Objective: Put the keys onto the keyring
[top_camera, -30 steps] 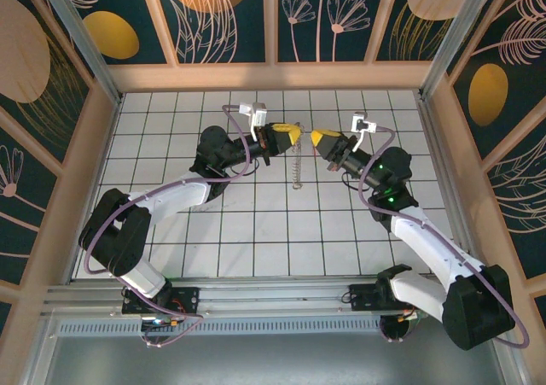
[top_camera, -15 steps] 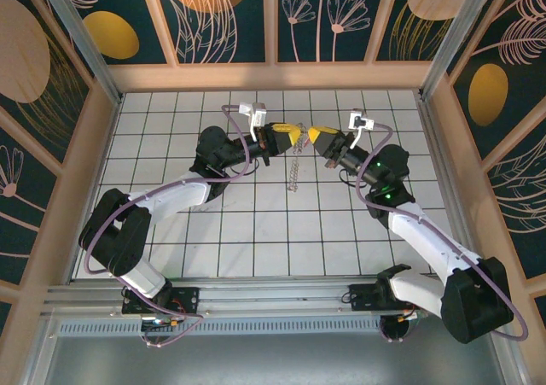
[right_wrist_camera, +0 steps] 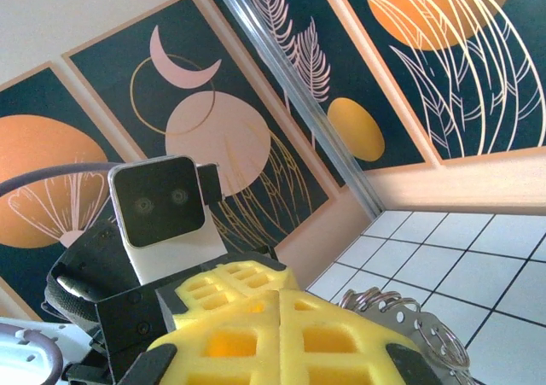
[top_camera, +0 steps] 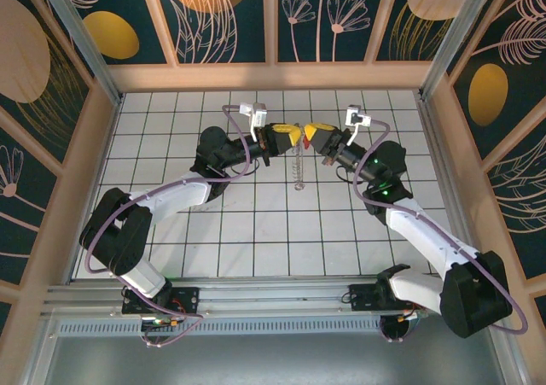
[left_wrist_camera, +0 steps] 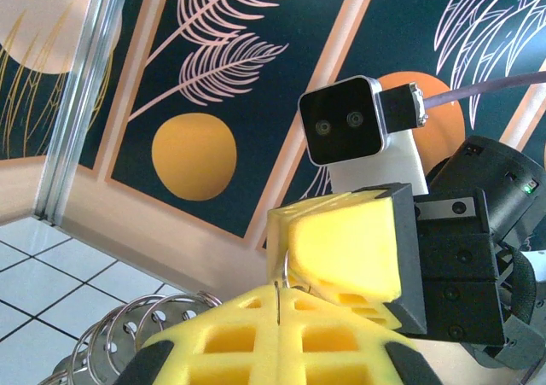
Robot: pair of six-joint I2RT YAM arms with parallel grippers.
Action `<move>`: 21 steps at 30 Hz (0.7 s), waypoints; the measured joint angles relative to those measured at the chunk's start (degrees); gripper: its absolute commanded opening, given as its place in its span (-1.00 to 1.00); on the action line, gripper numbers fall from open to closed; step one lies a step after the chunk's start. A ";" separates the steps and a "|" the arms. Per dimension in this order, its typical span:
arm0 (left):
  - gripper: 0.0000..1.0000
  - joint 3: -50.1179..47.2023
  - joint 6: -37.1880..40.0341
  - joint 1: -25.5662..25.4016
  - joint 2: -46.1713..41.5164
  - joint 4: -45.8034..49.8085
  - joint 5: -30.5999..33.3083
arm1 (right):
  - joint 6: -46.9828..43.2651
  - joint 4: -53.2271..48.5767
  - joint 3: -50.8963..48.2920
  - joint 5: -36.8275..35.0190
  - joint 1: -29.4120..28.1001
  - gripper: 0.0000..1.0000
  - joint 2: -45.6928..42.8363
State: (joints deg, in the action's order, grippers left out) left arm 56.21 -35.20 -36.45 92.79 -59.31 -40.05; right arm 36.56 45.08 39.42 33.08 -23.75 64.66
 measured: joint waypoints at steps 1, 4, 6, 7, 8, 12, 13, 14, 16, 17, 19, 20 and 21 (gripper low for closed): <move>-1.00 0.00 0.00 0.00 0.00 -0.04 0.02 | 0.00 0.00 0.09 0.13 -0.07 -1.00 0.24; -1.00 0.00 -0.02 0.02 0.00 -0.04 0.04 | 0.00 0.15 0.35 0.28 -0.15 -1.00 0.66; -1.00 0.00 -0.02 0.04 0.02 -0.07 0.04 | 0.00 0.17 0.61 0.42 -0.15 -1.00 0.83; -1.00 0.00 -0.04 0.04 0.02 -0.07 0.04 | 0.00 0.20 0.70 0.42 -0.15 -1.00 0.87; -1.00 0.00 -0.17 0.04 0.04 -0.07 0.02 | 0.00 0.22 0.72 0.39 -0.15 -1.00 0.87; -1.00 0.00 -0.42 0.04 0.11 -0.09 0.02 | -0.02 0.20 0.72 0.17 -0.15 -1.00 0.87; -1.00 0.00 -0.42 0.04 0.11 -0.09 0.02 | -0.02 0.17 0.72 0.02 -0.15 -1.00 0.87; -1.00 0.00 -0.44 0.04 0.11 -0.09 0.02 | -0.02 0.15 0.72 -0.11 -0.15 -1.00 0.87; -1.00 -0.02 -0.61 0.04 0.11 -0.09 0.04 | -0.02 0.13 0.72 -0.28 -0.15 -1.00 0.87; -1.00 -0.02 -0.63 0.04 0.11 -0.09 0.04 | -0.02 0.11 0.72 -0.35 -0.13 -1.00 0.85; -1.00 -0.07 -0.74 0.04 0.11 -0.13 0.07 | -0.02 -0.04 0.72 -0.57 -0.11 -1.00 0.81; -1.00 -0.11 -0.85 0.04 0.11 -0.13 0.07 | -0.02 -0.24 0.70 -0.68 -0.07 -1.00 0.72; -1.00 -0.17 -0.87 0.04 0.11 -0.24 0.04 | -0.02 -0.35 0.70 -0.70 0.02 -1.00 0.59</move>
State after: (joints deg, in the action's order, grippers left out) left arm 56.03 -36.07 -36.40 92.90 -59.55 -40.01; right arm 36.53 44.73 40.12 32.38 -23.73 65.25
